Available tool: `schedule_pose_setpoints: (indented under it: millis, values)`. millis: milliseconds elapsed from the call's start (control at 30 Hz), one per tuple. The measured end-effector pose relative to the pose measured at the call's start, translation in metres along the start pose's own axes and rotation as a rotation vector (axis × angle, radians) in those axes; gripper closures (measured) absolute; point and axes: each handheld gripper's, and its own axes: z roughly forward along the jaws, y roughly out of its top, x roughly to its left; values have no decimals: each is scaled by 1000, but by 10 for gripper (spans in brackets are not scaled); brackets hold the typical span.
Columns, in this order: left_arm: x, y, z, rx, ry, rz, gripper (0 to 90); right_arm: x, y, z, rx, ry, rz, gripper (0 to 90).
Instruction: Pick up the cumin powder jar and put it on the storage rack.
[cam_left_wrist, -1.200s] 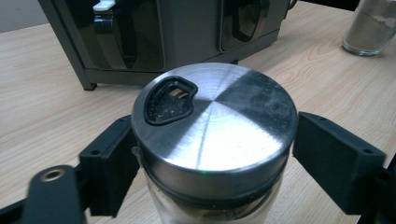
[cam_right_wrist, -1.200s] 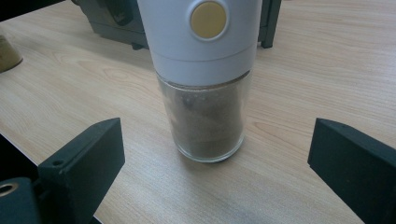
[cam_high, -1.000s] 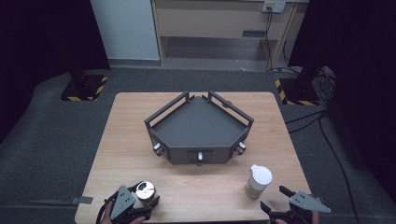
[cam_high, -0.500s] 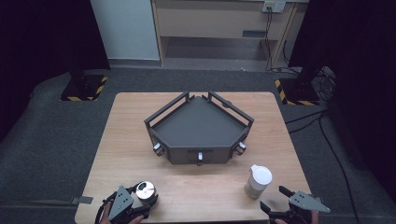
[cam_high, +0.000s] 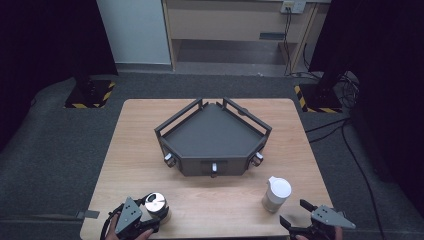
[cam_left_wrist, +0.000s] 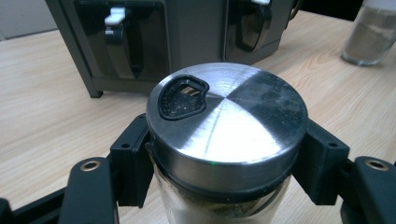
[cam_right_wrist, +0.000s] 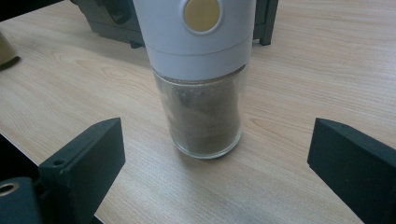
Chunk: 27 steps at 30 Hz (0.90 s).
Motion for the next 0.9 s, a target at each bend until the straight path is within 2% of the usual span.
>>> schedule_pose_setpoints:
  millis: [233, 367, 533, 733, 767, 867, 900]
  values:
    - [-2, 23, -1, -4, 1, 15, 309, 0, 0, -1, -2, 5, -3, 44]
    - [-1, 31, -1, -11, -2, 14, 309, 0, 1, -1, 2, 7, -7, 44]
    - [1, 51, -1, -17, -8, 16, 308, 1, 1, -3, 0, 12, -11, 44]
    - [3, 76, -3, -11, -2, 40, 308, 2, 1, -2, 4, 17, -13, 44]
    - [3, 76, -3, -11, -2, 40, 309, 2, 1, -2, 4, 17, -13, 44]
    - [5, 93, -3, -6, 1, 59, 309, 3, 2, -2, 5, 23, -20, 44]
    - [5, 93, -3, -6, 1, 59, 309, 3, 2, -2, 5, 23, -20, 44]
